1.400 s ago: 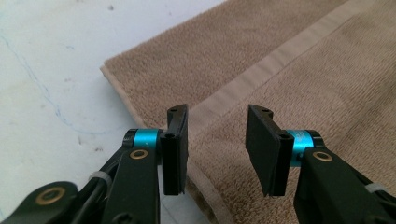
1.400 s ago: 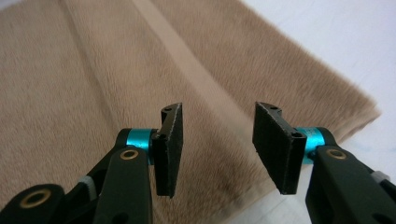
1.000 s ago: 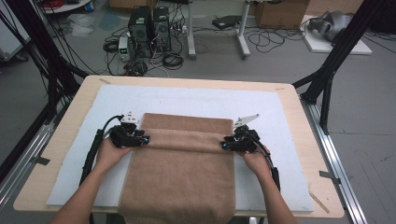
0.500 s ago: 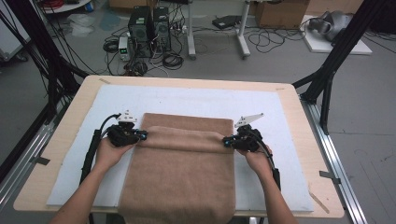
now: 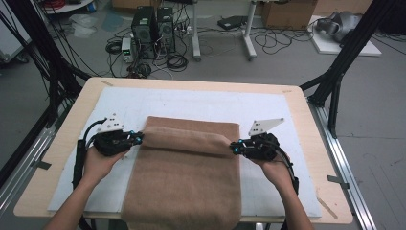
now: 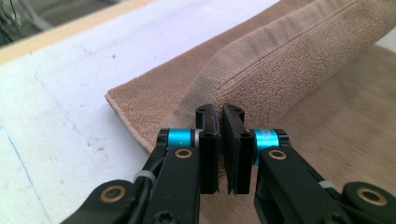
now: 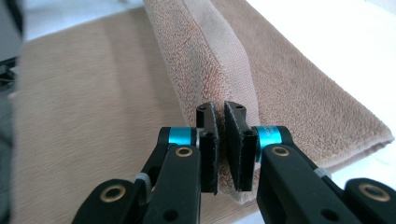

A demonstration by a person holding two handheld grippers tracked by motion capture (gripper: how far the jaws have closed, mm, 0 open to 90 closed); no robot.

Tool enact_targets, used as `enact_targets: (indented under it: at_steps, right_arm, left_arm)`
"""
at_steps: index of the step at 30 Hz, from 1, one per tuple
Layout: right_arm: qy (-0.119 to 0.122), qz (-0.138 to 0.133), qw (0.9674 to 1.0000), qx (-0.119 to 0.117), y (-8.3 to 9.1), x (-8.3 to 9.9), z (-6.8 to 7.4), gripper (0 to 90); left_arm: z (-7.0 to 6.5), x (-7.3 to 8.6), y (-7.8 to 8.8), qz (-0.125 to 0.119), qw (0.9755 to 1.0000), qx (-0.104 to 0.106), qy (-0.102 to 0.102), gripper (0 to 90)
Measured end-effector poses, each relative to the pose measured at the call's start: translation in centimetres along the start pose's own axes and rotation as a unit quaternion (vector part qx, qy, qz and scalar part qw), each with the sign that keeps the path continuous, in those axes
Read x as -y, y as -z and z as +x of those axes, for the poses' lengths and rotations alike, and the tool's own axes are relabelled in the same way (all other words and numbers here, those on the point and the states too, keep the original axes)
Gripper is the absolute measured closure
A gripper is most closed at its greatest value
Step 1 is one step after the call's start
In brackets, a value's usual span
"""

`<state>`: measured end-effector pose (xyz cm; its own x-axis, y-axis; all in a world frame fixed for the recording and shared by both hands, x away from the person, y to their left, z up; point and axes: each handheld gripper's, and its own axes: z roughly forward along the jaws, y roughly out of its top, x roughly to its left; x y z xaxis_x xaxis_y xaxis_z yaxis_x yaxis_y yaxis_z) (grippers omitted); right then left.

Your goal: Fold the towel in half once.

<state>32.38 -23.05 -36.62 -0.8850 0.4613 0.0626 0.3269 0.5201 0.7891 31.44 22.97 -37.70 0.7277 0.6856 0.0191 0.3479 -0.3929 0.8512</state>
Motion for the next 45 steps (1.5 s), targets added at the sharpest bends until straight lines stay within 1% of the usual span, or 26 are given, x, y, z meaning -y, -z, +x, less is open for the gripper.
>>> enact_targets:
  at_steps: [3, 4, 7, 8, 10, 11, 12, 13, 14, 15, 16, 19, 22, 24, 26, 27, 28, 29, 31, 33, 35, 36, 38, 41, 43, 45]
  right_arm:
    - [0.016, -0.008, 0.9998, -0.012, 1.0, 0.3, 1.7, 84.2]
    - [0.019, -0.008, 0.9997, -0.015, 1.2, 0.4, 2.2, 84.2]
    - [0.036, -0.006, 0.9988, -0.032, 2.1, 1.0, 4.5, 84.2]
    - [0.041, -0.004, 0.9985, -0.036, 2.3, 1.2, 5.3, 84.2]
    - [0.052, 0.002, 0.9974, -0.051, 2.7, 1.7, 6.8, 84.2]
    - [0.054, 0.003, 0.9967, -0.061, 2.9, 1.9, 7.5, 83.4]
    - [0.059, 0.001, 0.9959, -0.069, 3.1, 2.1, 8.1, 79.8]
    - [0.059, -0.001, 0.9952, -0.078, 3.3, 2.3, 8.6, 72.9]
    - [0.057, -0.007, 0.9951, -0.081, 3.5, 2.3, 8.9, 69.7]
    - [0.057, -0.013, 0.9942, -0.091, 3.7, 2.4, 9.0, 68.3]
    - [0.062, -0.022, 0.9940, -0.088, 3.8, 2.4, 8.9, 65.3]
    - [0.059, -0.020, 0.9954, -0.073, 3.5, 2.2, 8.0, 59.1]
    - [0.053, -0.005, 0.9977, -0.042, 2.6, 2.2, 6.4, 54.5]
    - [0.040, -0.001, 0.9987, -0.030, 1.9, 2.2, 5.1, 52.4]
    - [0.027, 0.001, 0.9995, -0.015, 1.2, 2.1, 3.6, 49.8]
    - [0.023, 0.003, 0.9997, -0.005, 0.8, 2.1, 2.9, 47.9]
    - [0.012, 0.002, 0.9999, 0.000, 0.5, 2.1, 2.1, 46.4]
    - [0.003, 0.001, 1.0000, 0.007, 0.1, 2.1, 1.2, 45.3]
    - [-0.013, 0.005, 0.9997, 0.022, -0.7, 2.2, -0.3, 42.1]
    - [-0.026, 0.012, 0.9985, 0.046, -1.6, 2.2, -1.6, 38.1]
    - [-0.037, 0.018, 0.9972, 0.062, -2.4, 2.4, -2.8, 34.7]
    - [-0.045, 0.023, 0.9963, 0.070, -2.8, 2.5, -3.2, 33.1]
    - [-0.052, 0.036, 0.9949, 0.079, -3.7, 2.7, -4.0, 31.7]
    - [-0.061, 0.043, 0.9939, 0.080, -4.6, 3.1, -4.8, 30.9]
    - [-0.066, 0.045, 0.9935, 0.081, -5.0, 3.4, -5.3, 30.4]
    - [-0.074, 0.050, 0.9928, 0.080, -5.2, 3.6, -5.7, 29.5]
  left_arm:
    - [-1.4, 1.0, 1.6, -0.007, 0.9999, 0.007, -0.010, 84.8]
    - [-2.0, 1.7, 2.4, -0.013, 0.9997, 0.014, -0.012, 84.8]
    - [-3.7, 3.8, 4.2, -0.027, 0.9992, 0.030, -0.001, 85.0]
    - [-4.4, 4.4, 4.7, -0.025, 0.9991, 0.034, 0.000, 85.0]
    - [-5.9, 5.4, 5.8, -0.023, 0.9990, 0.036, -0.011, 84.9]
    - [-6.6, 5.8, 6.3, -0.025, 0.9987, 0.040, -0.016, 84.8]
    - [-7.1, 6.1, 6.9, -0.026, 0.9982, 0.050, -0.020, 84.3]
    - [-7.4, 6.3, 7.3, -0.027, 0.9977, 0.058, -0.021, 81.2]
    - [-7.6, 6.3, 7.6, -0.027, 0.9976, 0.059, -0.024, 72.4]
    - [-7.7, 6.3, 7.8, -0.023, 0.9975, 0.059, -0.031, 60.5]
    - [-7.7, 6.2, 7.8, -0.023, 0.9973, 0.060, -0.035, 55.1]
    - [-7.2, 5.5, 7.3, -0.014, 0.9974, 0.055, -0.045, 50.7]
    - [-6.2, 5.0, 6.1, -0.018, 0.9978, 0.052, -0.037, 51.1]
    - [-5.3, 4.6, 5.3, -0.025, 0.9977, 0.057, -0.027, 51.0]
    - [-4.4, 4.1, 4.3, -0.023, 0.9983, 0.050, -0.018, 51.0]
    - [-3.9, 3.8, 3.7, -0.019, 0.9987, 0.043, -0.017, 51.0]
    - [-3.4, 3.5, 3.1, -0.014, 0.9992, 0.033, -0.016, 50.9]
    - [-2.8, 3.2, 2.4, -0.008, 0.9996, 0.025, -0.008, 50.6]
    - [-1.8, 2.6, 1.1, -0.002, 0.9999, 0.011, 0.001, 48.2]
    - [-0.9, 2.3, 0.0, 0.003, 1.0000, -0.002, 0.005, 46.8]
    - [0.2, 2.0, -1.4, 0.023, 0.9996, -0.012, 0.011, 45.9]
    - [0.7, 1.9, -2.0, 0.029, 0.9993, -0.013, 0.020, 45.6]
    - [1.8, 1.9, -3.1, 0.035, 0.9984, -0.015, 0.041, 45.5]
    - [2.8, 1.9, -4.3, 0.049, 0.9968, -0.027, 0.056, 44.0]
    - [3.2, 2.0, -5.0, 0.050, 0.9962, -0.032, 0.064, 44.0]
    - [3.7, 2.0, -5.7, 0.062, 0.9952, -0.034, 0.067, 43.8]
